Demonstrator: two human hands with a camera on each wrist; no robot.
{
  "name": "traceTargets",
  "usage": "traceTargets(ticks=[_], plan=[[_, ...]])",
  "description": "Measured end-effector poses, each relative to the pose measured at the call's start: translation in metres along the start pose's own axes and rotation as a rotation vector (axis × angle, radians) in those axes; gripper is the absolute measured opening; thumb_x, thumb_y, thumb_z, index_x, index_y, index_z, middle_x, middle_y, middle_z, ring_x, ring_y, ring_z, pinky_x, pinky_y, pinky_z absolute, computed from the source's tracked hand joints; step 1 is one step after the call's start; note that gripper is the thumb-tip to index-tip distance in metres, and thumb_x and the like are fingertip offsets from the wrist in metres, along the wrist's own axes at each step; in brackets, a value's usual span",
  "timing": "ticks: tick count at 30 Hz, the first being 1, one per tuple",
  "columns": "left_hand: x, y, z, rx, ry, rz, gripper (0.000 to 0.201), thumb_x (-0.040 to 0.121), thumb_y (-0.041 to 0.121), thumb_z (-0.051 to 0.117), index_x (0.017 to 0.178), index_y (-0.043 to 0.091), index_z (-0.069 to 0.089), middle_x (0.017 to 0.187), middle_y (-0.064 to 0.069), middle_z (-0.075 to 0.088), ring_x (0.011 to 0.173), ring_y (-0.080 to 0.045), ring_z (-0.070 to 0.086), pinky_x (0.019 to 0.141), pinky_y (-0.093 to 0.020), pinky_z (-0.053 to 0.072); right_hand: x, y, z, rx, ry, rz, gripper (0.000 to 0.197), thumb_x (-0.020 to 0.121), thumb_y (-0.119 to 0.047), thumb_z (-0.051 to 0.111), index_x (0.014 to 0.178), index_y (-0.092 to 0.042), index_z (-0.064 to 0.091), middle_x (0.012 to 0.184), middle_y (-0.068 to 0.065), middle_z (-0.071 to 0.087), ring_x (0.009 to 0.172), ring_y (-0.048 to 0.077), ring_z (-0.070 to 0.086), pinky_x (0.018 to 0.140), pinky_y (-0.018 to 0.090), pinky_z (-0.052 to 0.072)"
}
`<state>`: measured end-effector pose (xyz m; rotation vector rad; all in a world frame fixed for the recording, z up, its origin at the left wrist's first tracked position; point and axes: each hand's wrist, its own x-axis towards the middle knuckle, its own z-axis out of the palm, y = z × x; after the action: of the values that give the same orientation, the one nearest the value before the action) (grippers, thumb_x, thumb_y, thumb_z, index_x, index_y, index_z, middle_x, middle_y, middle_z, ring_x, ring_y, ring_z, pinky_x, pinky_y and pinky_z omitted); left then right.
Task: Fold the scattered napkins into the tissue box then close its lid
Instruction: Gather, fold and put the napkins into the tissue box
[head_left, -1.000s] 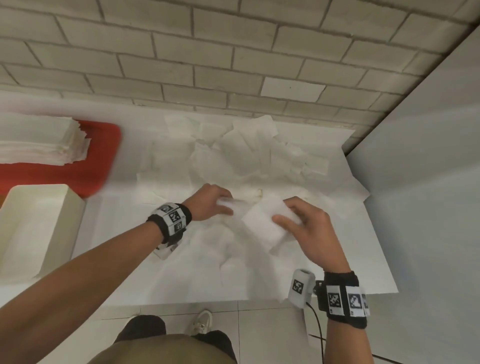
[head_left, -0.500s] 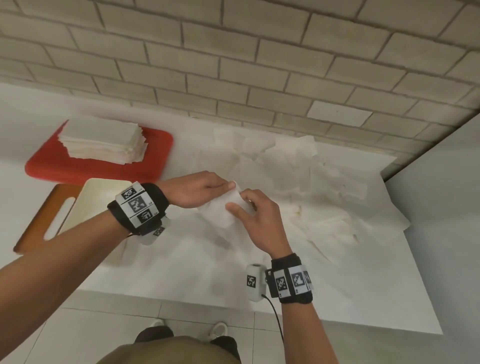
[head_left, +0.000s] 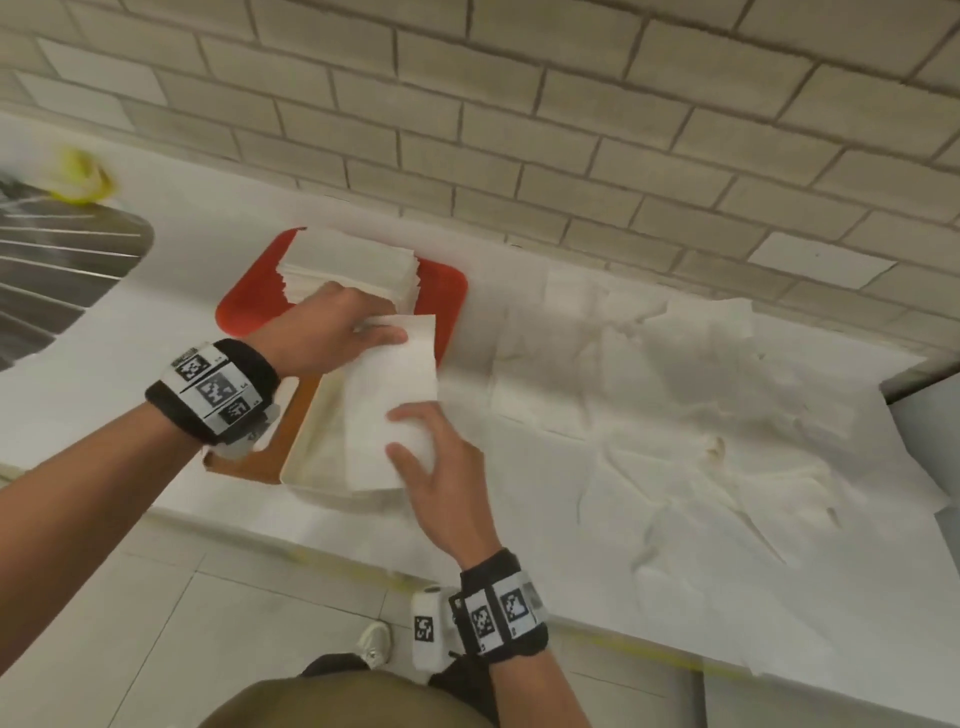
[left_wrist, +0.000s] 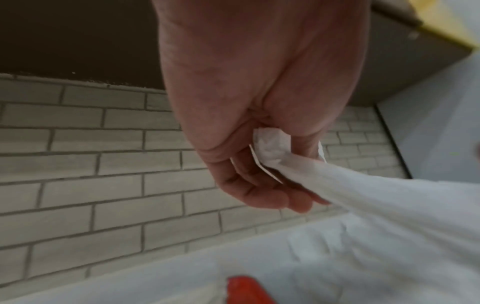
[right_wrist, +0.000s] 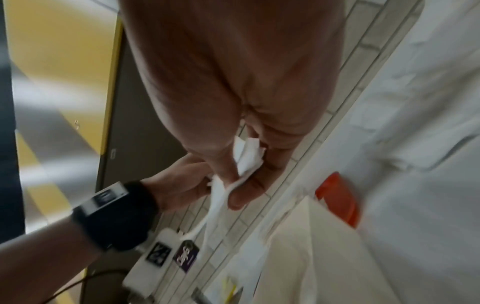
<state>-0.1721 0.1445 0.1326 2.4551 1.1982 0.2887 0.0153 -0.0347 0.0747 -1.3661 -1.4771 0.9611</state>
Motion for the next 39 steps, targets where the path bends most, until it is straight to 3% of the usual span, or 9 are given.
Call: traceTargets(ticks=[6, 10, 16, 19, 24, 27, 31, 35, 39], plan=[[0.003, -0.043, 0.026, 0.067, -0.057, -0.161, 0.022, 0.102, 0.023, 0.072, 0.122, 0.017, 0.068, 0.122, -0.007, 0.074, 0.116, -0.03, 0.066, 0.097, -0.045, 0.054, 0.038, 0.027, 0.088, -0.066, -0.092, 0.455, 0.014, 0.103, -0.021, 0.066, 0.116, -0.026, 0.07, 0.134, 0.004, 0.063, 0.096, 0.021, 0.077, 0.092, 0.038, 0.065], [-0.009, -0.051, 0.051, 0.173, -0.114, -0.123, 0.022, 0.099, 0.016, 0.073, 0.118, 0.02, 0.064, 0.117, 0.001, 0.064, 0.113, -0.027, 0.064, 0.089, -0.036, 0.051, 0.06, 0.026, 0.107, -0.297, -0.223, 0.612, 0.032, 0.107, -0.014, 0.057, 0.138, -0.006, 0.058, 0.145, 0.018, 0.049, 0.123, 0.036, 0.063, 0.106, 0.041, 0.056], [-0.023, -0.034, 0.093, 0.383, -0.62, -0.18, 0.095, 0.083, 0.052, 0.085, 0.159, 0.027, 0.033, 0.149, -0.006, 0.048, 0.132, -0.03, 0.058, 0.104, -0.042, 0.052, 0.046, 0.002, 0.075, -0.389, -0.203, 0.479, 0.028, 0.107, -0.025, 0.061, 0.133, -0.015, 0.065, 0.132, 0.017, 0.062, 0.113, 0.038, 0.069, 0.098, 0.046, 0.061], [-0.021, -0.027, 0.097, 0.446, -0.615, -0.217, 0.111, 0.068, 0.062, 0.091, 0.156, 0.027, 0.033, 0.14, -0.005, 0.05, 0.127, -0.029, 0.058, 0.1, -0.045, 0.056, 0.028, 0.007, 0.023, -0.326, -0.006, 0.317, 0.01, 0.104, -0.028, 0.066, 0.114, -0.027, 0.07, 0.109, 0.001, 0.077, 0.097, 0.018, 0.074, 0.092, 0.039, 0.063], [-0.008, 0.027, 0.07, 0.435, -0.284, -0.209, 0.058, 0.094, 0.047, 0.076, 0.141, 0.023, 0.053, 0.132, -0.003, 0.065, 0.119, -0.027, 0.064, 0.092, -0.042, 0.057, -0.013, 0.059, -0.103, -0.387, 0.255, 0.217, 0.005, 0.099, -0.027, 0.073, 0.103, -0.03, 0.07, 0.093, -0.014, 0.077, 0.084, 0.0, 0.073, 0.082, 0.034, 0.063], [0.002, 0.082, 0.08, 0.281, -0.081, -0.143, 0.039, 0.098, 0.045, 0.072, 0.129, 0.025, 0.06, 0.119, 0.002, 0.07, 0.103, -0.025, 0.069, 0.082, -0.04, 0.057, -0.035, 0.109, -0.192, -0.593, 0.309, 0.279, 0.027, 0.094, -0.02, 0.075, 0.117, -0.031, 0.064, 0.112, -0.004, 0.075, 0.105, 0.019, 0.071, 0.088, 0.04, 0.06], [0.033, 0.152, 0.129, 0.162, -0.124, -0.096, 0.033, 0.099, 0.048, 0.068, 0.125, 0.03, 0.064, 0.115, 0.01, 0.071, 0.103, -0.019, 0.07, 0.08, -0.036, 0.057, -0.05, 0.168, -0.312, -0.935, 0.314, 0.336, 0.078, 0.075, 0.009, 0.072, 0.14, -0.027, 0.051, 0.152, 0.009, 0.052, 0.144, 0.042, 0.047, 0.112, 0.054, 0.044], [0.057, 0.206, 0.187, 0.097, -0.162, -0.097, 0.03, 0.101, 0.05, 0.064, 0.125, 0.033, 0.062, 0.117, 0.015, 0.068, 0.104, -0.016, 0.068, 0.079, -0.036, 0.055, -0.041, 0.212, -0.415, -1.22, 0.224, 0.384, 0.122, 0.068, 0.017, 0.067, 0.165, -0.043, 0.024, 0.177, 0.005, 0.014, 0.166, 0.039, 0.007, 0.131, 0.056, 0.012], [0.069, 0.244, 0.227, 0.041, -0.158, -0.074, 0.027, 0.101, 0.052, 0.063, 0.121, 0.034, 0.064, 0.113, 0.018, 0.067, 0.102, -0.013, 0.068, 0.079, -0.034, 0.055, -0.02, 0.234, -0.465, -1.142, 0.074, 0.429, 0.082, 0.082, 0.009, 0.064, 0.15, -0.034, 0.052, 0.145, 0.014, 0.062, 0.132, 0.04, 0.063, 0.107, 0.055, 0.051]])
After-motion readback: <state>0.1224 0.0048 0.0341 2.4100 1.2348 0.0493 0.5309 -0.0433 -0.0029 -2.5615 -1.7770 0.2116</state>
